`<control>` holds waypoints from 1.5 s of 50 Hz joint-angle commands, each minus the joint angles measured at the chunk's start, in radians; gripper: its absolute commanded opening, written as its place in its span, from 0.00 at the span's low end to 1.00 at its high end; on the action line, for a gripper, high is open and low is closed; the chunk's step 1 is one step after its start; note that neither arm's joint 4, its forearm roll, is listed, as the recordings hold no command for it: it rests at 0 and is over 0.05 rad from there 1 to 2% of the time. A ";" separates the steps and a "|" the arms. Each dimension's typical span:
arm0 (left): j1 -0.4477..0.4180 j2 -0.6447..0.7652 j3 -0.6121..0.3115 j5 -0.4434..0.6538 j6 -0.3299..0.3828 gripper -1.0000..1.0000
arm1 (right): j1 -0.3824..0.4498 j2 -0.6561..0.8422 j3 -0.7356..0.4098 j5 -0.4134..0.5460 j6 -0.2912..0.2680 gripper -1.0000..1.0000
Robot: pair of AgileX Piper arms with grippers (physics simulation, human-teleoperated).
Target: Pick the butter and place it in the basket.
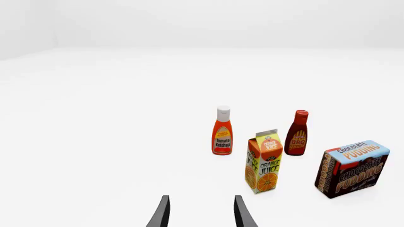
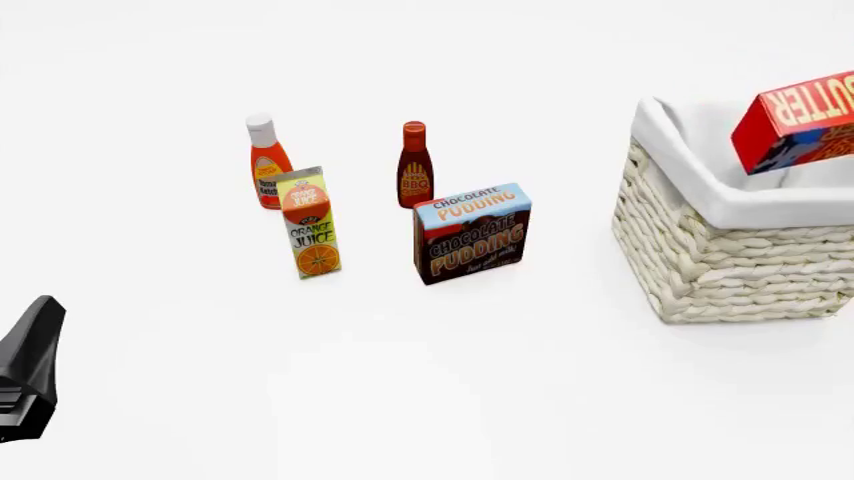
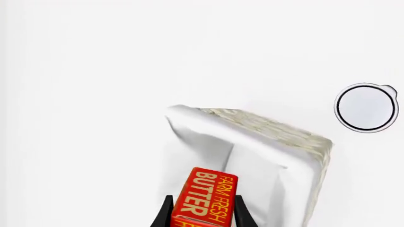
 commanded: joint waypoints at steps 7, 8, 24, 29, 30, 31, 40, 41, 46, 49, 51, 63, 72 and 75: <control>0.000 0.000 0.000 0.000 0.000 1.00 | 0.001 0.026 -0.019 -0.029 0.006 0.00; 0.000 0.000 0.000 0.000 0.000 1.00 | 0.002 0.028 -0.021 -0.027 0.007 0.00; 0.000 0.000 0.000 0.000 0.000 1.00 | -0.007 0.023 -0.005 -0.026 -0.002 0.00; 0.000 0.000 0.000 0.000 0.000 1.00 | -0.007 0.019 -0.004 -0.021 -0.003 0.00; 0.000 0.000 0.000 0.000 0.000 1.00 | -0.007 0.017 -0.003 -0.020 -0.004 0.00; 0.000 0.000 0.000 0.000 0.000 1.00 | -0.007 0.016 -0.003 -0.019 -0.005 0.00; 0.000 0.000 0.000 0.000 0.000 1.00 | -0.005 0.020 -0.007 -0.016 -0.010 0.00; 0.000 0.000 0.000 0.000 0.000 1.00 | -0.005 0.020 -0.006 -0.017 -0.010 0.00; 0.000 0.000 0.000 0.000 0.000 1.00 | -0.004 0.023 -0.009 -0.016 -0.013 0.00; 0.000 0.000 0.000 0.000 0.000 1.00 | -0.004 0.024 -0.009 -0.015 -0.015 0.00; 0.000 0.000 0.000 0.000 0.000 1.00 | -0.006 0.023 -0.009 -0.013 -0.017 0.00; 0.000 0.000 0.000 0.000 0.000 1.00 | -0.006 0.026 -0.012 -0.006 -0.024 0.00; 0.000 0.000 0.000 0.000 0.000 1.00 | 0.037 0.063 -0.073 -0.039 0.024 1.00; 0.000 0.000 0.000 0.000 0.000 1.00 | 0.048 0.075 -0.088 -0.039 0.031 1.00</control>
